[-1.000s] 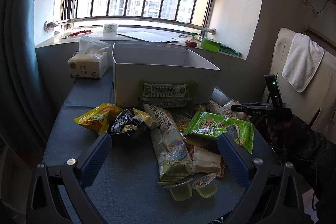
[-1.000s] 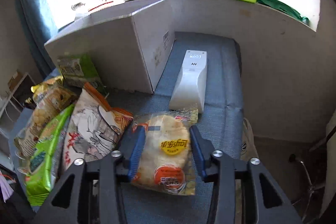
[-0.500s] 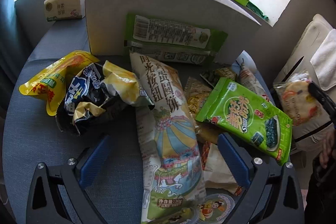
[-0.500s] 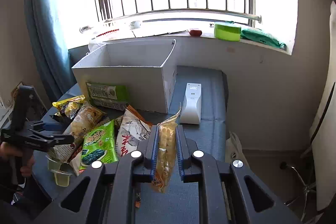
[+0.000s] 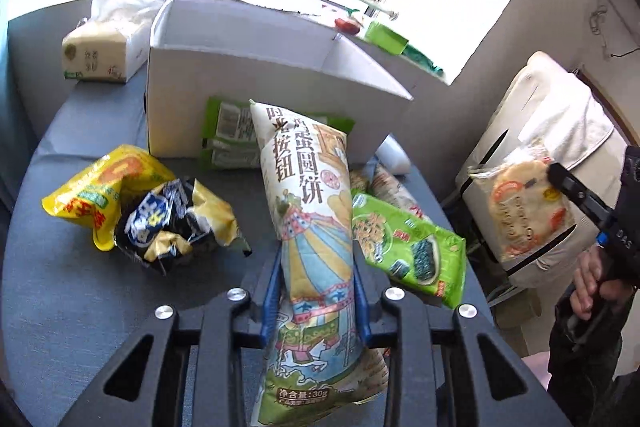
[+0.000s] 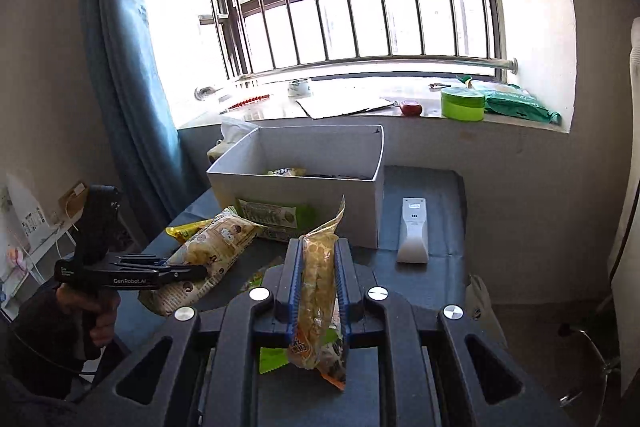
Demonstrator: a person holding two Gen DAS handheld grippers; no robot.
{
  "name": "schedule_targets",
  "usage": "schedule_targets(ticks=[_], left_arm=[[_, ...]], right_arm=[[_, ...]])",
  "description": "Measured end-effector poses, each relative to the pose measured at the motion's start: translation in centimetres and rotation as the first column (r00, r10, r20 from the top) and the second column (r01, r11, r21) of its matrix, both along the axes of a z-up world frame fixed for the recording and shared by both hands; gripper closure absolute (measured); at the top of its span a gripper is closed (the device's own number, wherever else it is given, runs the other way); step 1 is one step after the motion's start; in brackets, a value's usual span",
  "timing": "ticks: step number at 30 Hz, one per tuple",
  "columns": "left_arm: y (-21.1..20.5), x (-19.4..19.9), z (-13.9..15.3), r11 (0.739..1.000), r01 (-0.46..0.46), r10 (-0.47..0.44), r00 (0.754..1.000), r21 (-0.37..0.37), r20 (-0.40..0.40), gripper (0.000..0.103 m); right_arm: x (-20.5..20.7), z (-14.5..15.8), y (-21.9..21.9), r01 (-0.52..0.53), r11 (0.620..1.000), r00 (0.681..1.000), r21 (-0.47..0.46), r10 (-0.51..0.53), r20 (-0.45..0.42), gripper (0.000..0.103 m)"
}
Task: Organize snacks
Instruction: 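Lower both held snacks into the white box and open both tools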
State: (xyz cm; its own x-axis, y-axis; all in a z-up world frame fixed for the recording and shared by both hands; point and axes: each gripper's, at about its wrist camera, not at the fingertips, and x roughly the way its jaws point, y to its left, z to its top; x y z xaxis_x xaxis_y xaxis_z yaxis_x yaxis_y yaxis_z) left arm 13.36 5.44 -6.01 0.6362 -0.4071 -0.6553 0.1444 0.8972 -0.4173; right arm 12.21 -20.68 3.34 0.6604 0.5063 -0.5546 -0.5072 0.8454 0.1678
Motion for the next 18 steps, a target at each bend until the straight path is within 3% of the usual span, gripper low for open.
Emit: schedule_targets(ticks=[5, 8, 12, 16, 18], left_arm=[[1.7, 0.5, 5.7, 0.999, -0.049, 0.048, 0.981, 0.002, 0.186, 0.07], [2.9, 3.4, 8.3, 0.996, -0.083, 0.073, 0.966, 0.03, 0.246, 0.07], [4.1, 9.1, 9.7, 0.992, -0.121, 0.107, 0.961, 0.041, 0.255, 0.07], [4.3, 14.5, 9.6, 0.986, -0.152, 0.135, 0.969, 0.068, 0.209, 0.07], [4.4, 16.8, 8.9, 0.984, -0.16, 0.146, 0.974, 0.073, 0.173, 0.07]], right_arm=[[3.6, 1.6, 2.7, -0.026, 0.999, 1.0, 0.031, 0.026, 0.005, 0.086], [6.8, 2.5, 4.9, -0.028, 0.999, 0.999, 0.02, 0.028, 0.017, 0.086], [12.5, 3.3, 8.3, -0.012, 1.0, 1.0, -0.013, 0.012, 0.009, 0.086], [17.9, 3.4, 10.2, -0.01, 0.999, 0.998, 0.036, 0.012, -0.058, 0.086], [19.9, 3.3, 11.1, -0.001, 1.0, 0.998, 0.011, 0.001, -0.069, 0.086]])
